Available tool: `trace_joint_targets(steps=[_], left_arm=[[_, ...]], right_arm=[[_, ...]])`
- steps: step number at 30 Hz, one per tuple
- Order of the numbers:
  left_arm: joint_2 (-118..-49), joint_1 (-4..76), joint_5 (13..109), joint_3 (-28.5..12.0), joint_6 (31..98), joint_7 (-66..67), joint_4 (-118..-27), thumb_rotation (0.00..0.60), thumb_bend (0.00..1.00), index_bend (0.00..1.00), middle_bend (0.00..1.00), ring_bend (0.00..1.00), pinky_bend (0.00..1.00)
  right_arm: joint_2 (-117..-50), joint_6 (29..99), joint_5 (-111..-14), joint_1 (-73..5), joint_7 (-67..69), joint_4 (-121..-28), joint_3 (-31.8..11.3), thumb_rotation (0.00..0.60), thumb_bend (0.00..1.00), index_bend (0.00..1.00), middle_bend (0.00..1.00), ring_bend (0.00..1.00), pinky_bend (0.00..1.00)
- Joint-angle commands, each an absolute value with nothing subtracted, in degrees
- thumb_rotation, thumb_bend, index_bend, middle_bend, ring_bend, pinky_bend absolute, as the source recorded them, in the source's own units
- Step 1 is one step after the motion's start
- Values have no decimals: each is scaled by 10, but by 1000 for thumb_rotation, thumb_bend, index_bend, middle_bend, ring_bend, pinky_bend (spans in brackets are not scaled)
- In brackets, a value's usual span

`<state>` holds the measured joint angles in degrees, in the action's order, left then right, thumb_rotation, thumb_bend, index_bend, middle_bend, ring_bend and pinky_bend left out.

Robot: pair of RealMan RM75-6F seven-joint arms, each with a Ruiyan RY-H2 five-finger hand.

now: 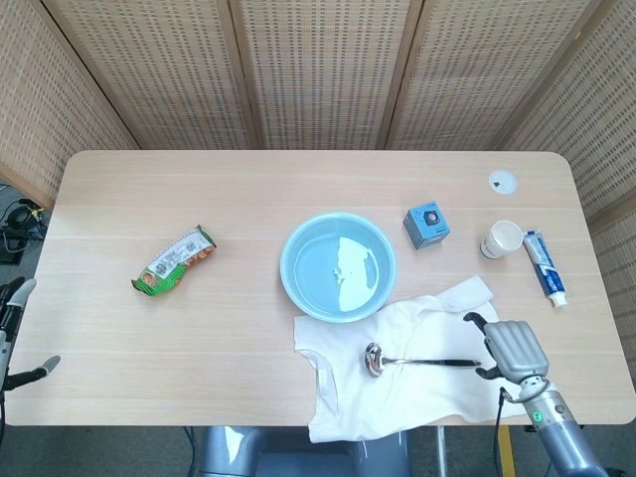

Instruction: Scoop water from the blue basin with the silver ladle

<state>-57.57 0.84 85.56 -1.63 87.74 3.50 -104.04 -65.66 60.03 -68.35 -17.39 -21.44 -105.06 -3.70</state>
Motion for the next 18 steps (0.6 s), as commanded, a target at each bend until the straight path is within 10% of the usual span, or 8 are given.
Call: trace_joint_targets(steps=[1, 18], left_arm=[[-575, 9, 854, -17, 877, 33, -1040, 600, 0, 0, 0, 0, 0], [-570, 9, 854, -15, 875, 25, -1040, 600, 0, 0, 0, 0, 0]], right_arm=[[-714, 590, -616, -198, -256, -1039, -46, 600, 201, 395, 1000, 1000, 1000], [-847, 660, -553, -201, -325, -972, -18, 600, 465, 485, 1000, 1000, 1000]])
